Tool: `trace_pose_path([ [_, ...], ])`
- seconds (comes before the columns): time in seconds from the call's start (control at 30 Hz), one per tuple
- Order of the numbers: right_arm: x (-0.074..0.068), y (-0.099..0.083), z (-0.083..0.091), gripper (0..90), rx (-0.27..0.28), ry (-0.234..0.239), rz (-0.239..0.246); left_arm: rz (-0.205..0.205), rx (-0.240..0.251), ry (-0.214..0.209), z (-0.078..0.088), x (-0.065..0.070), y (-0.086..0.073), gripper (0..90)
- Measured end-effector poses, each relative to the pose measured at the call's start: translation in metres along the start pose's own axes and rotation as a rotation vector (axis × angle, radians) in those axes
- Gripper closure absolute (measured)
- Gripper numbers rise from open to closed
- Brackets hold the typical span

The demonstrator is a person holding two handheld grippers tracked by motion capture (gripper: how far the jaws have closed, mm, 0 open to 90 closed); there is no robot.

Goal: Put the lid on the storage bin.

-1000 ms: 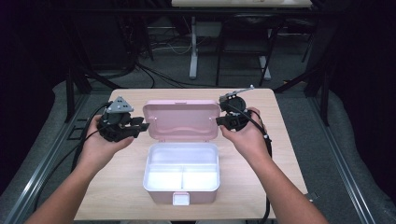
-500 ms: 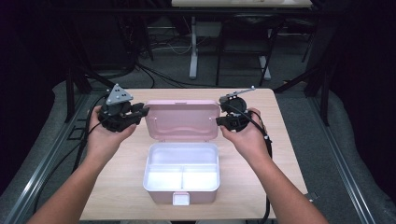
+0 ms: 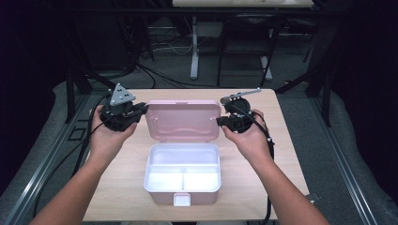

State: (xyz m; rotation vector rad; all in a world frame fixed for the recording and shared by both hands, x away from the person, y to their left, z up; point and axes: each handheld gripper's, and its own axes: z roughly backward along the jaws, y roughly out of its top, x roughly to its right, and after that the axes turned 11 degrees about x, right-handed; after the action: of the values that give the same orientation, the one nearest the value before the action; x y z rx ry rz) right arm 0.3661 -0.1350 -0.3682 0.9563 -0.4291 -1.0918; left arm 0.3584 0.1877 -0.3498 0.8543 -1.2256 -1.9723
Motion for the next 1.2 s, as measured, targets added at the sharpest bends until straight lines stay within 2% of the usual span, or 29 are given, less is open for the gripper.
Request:
trace_pose_path([
  [0.17,0.000,0.002,0.003,82.2,0.037,-0.005,0.005,-0.002,0.001,-0.004,0.001,0.000,0.000,83.3],
  [0.3,-0.001,0.005,0.007,80.7,0.068,0.009,0.028,-0.001,0.002,-0.005,0.002,0.001,0.000,83.5],
  [0.43,-0.002,0.007,0.012,75.0,0.142,0.027,0.078,0.001,0.005,-0.003,0.003,0.002,0.000,83.4],
  [0.5,-0.003,0.008,0.015,74.7,0.178,0.018,0.091,0.002,0.005,-0.006,0.003,0.002,0.000,83.4],
  [0.53,-0.003,0.008,0.016,74.7,0.190,0.037,0.098,0.005,0.006,-0.009,0.004,0.001,0.000,83.4],
  [0.57,-0.004,0.008,0.016,74.7,0.207,0.017,0.112,0.007,0.007,-0.011,0.004,0.001,0.000,83.4],
  [0.77,-0.007,0.002,0.021,72.5,0.258,0.026,0.135,0.023,0.026,-0.022,0.008,0.002,-0.003,83.0],
  [1.0,-0.009,-0.003,0.028,72.5,0.280,0.043,0.140,0.049,0.052,-0.044,0.016,0.003,-0.008,82.2],
  [1.2,-0.010,-0.005,0.032,73.7,0.283,0.043,0.137,0.044,0.053,-0.048,0.019,0.005,-0.008,81.6],
])
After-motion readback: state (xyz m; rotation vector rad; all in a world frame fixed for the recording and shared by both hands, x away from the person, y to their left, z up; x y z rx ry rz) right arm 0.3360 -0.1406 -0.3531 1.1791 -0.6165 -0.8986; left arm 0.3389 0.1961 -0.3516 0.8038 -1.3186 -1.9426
